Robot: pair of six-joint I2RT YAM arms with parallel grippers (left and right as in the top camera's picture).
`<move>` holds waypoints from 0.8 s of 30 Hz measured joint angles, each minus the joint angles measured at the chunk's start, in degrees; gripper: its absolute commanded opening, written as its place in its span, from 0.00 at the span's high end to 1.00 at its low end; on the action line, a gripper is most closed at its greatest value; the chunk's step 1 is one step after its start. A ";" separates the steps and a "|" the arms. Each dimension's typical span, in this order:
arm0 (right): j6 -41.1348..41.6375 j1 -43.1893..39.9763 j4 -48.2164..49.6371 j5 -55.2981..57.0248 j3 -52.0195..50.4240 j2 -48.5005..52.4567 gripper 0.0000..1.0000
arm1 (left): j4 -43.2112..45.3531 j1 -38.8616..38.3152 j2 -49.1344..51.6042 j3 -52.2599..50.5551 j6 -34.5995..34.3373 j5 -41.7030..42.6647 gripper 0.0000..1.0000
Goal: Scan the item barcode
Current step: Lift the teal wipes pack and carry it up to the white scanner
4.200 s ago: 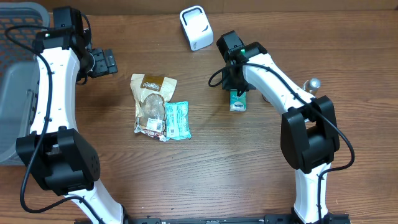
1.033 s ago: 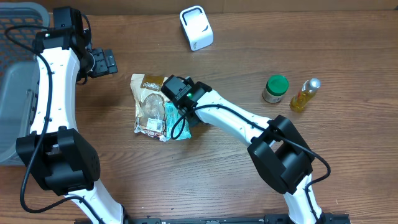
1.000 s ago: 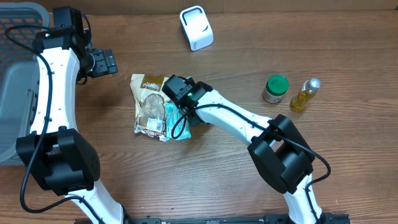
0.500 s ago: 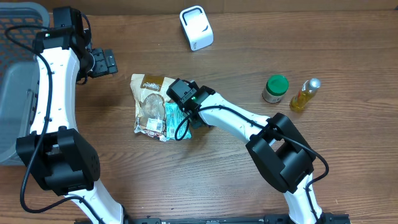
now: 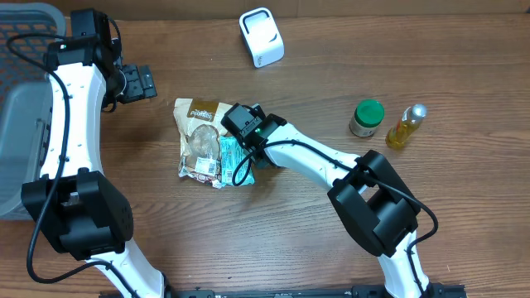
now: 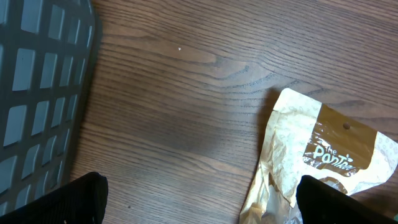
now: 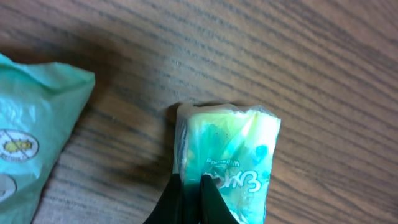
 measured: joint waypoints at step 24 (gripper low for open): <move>1.20 -15.21 -2.84 -37.62 1.27 -3.08 0.96 | 0.00 0.00 0.00 -0.02 0.00 0.00 0.00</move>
